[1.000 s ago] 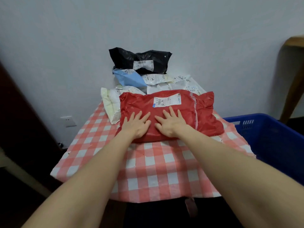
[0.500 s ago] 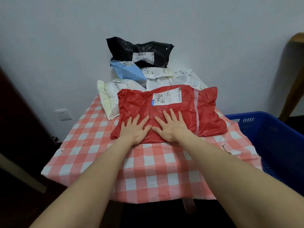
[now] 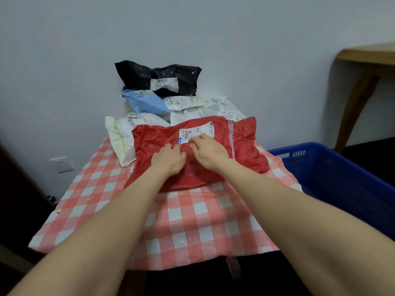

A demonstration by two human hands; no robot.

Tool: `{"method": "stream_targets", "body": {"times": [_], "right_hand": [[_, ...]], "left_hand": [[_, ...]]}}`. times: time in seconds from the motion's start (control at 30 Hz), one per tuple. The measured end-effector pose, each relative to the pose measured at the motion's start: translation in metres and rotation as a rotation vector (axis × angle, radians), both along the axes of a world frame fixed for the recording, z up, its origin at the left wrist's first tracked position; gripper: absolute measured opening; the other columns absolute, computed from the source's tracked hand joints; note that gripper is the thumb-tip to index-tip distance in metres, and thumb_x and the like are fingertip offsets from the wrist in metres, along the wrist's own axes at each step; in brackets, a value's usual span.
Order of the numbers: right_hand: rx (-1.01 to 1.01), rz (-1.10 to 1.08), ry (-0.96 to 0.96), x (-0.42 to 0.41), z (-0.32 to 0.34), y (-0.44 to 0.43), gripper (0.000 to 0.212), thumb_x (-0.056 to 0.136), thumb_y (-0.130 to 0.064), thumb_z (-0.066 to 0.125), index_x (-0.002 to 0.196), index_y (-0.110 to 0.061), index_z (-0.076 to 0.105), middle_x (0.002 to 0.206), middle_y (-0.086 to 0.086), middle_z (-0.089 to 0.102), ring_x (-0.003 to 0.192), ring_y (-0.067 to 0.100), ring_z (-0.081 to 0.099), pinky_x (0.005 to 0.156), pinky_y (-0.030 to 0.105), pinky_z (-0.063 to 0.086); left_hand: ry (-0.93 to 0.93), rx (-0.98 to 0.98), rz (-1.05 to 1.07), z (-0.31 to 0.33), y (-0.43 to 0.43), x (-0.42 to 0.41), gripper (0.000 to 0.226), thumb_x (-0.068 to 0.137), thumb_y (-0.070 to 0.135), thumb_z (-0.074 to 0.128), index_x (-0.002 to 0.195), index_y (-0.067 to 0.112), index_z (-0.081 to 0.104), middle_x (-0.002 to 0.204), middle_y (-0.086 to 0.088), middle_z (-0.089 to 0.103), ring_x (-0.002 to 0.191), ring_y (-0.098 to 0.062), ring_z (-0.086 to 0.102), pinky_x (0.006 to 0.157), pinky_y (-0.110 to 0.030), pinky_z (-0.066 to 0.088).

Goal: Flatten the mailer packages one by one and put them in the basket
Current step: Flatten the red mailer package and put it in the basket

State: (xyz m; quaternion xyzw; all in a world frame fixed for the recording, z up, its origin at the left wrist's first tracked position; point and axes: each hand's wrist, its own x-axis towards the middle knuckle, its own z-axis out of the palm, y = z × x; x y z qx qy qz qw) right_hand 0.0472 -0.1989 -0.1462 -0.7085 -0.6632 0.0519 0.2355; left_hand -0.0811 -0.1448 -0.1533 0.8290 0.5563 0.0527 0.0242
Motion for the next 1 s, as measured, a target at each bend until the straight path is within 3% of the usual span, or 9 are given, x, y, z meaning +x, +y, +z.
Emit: {"method": "stream_targets", "body": {"times": [0.1,0.33,0.47,0.67,0.77,0.9,1.0], "right_hand": [[0.171,-0.227,-0.068,0.028,0.005,-0.013,0.036,0.1,-0.024,0.036,0.134,-0.019,0.048,0.136,0.008,0.044,0.128,0.029,0.037,0.102,0.042,0.035],[-0.081,-0.649,0.036,0.081,-0.014,-0.04,0.043,0.094,-0.016,0.041,0.137,-0.014,0.037,0.138,0.012,0.038,0.126,0.031,0.039,0.1,0.04,0.035],[-0.246,-0.713,0.066,0.093,-0.028,-0.042,0.05,0.097,-0.026,0.04,0.144,-0.012,0.03,0.142,0.014,0.039,0.129,0.034,0.042,0.1,0.043,0.037],[-0.26,-0.709,-0.03,0.099,-0.028,-0.047,0.045,0.093,-0.007,0.039,0.137,-0.011,0.035,0.135,0.012,0.052,0.12,0.032,0.053,0.093,0.041,0.042],[-0.262,-0.718,0.042,0.103,-0.025,-0.046,0.041,0.095,-0.007,0.036,0.136,-0.01,0.036,0.133,0.013,0.054,0.119,0.033,0.054,0.092,0.042,0.043],[-0.233,-0.761,0.335,0.115,-0.017,-0.034,0.04,0.097,-0.024,0.04,0.133,-0.007,0.041,0.131,0.015,0.054,0.117,0.036,0.054,0.094,0.045,0.044],[-0.202,-0.75,0.528,0.127,-0.011,-0.019,0.044,0.094,-0.033,0.045,0.128,-0.005,0.048,0.127,0.015,0.057,0.112,0.038,0.057,0.095,0.047,0.047]], "left_hand": [[-0.145,0.039,-0.167,0.004,-0.014,0.04,0.05,0.1,0.034,0.032,0.148,0.021,0.027,0.152,-0.012,0.027,0.138,-0.031,0.032,0.11,-0.043,0.029],[-0.107,0.006,-0.312,-0.011,-0.033,0.094,0.053,0.101,0.042,0.023,0.152,0.034,0.008,0.16,-0.005,0.005,0.147,-0.022,0.004,0.118,-0.048,0.01],[-0.115,-0.046,-0.289,-0.019,-0.033,0.097,0.052,0.101,0.047,0.019,0.151,0.039,0.005,0.161,-0.001,-0.001,0.148,-0.022,-0.001,0.118,-0.051,0.004],[-0.077,-0.098,-0.235,-0.03,-0.034,0.093,0.056,0.098,0.056,0.014,0.15,0.041,0.003,0.161,0.005,-0.005,0.148,-0.024,-0.007,0.114,-0.061,0.003],[-0.025,-0.103,-0.212,-0.025,-0.032,0.094,0.059,0.097,0.06,0.015,0.151,0.038,0.009,0.16,0.002,0.005,0.147,-0.027,0.002,0.112,-0.062,0.01],[-0.079,0.087,-0.179,-0.003,-0.025,0.102,0.055,0.098,0.055,0.02,0.138,0.026,0.043,0.138,-0.012,0.041,0.13,-0.03,0.036,0.105,-0.05,0.031],[-0.179,0.167,-0.206,0.016,-0.009,0.113,0.044,0.101,0.041,0.033,0.135,0.016,0.046,0.134,-0.012,0.043,0.126,-0.029,0.038,0.1,-0.044,0.037]]}}
